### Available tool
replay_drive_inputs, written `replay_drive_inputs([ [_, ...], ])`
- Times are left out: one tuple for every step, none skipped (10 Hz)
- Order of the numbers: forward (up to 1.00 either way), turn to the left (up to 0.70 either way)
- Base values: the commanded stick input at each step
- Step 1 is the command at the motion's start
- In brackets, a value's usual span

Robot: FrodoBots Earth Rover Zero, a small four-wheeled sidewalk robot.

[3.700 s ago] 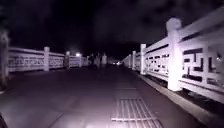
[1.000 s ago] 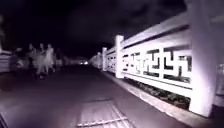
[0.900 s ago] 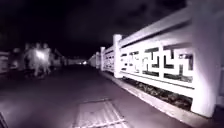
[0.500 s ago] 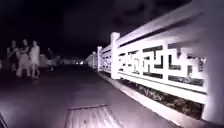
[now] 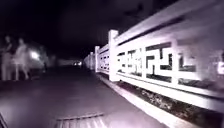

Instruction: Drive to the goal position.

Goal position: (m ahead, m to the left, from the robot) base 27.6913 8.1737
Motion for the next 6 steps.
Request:
replay_drive_inputs([
  [0.45,0.00],
  [0.45,0.00],
  [0.45,0.00],
  [0.45,0.03],
  [0.45,0.21],
  [0.45,0.27],
])
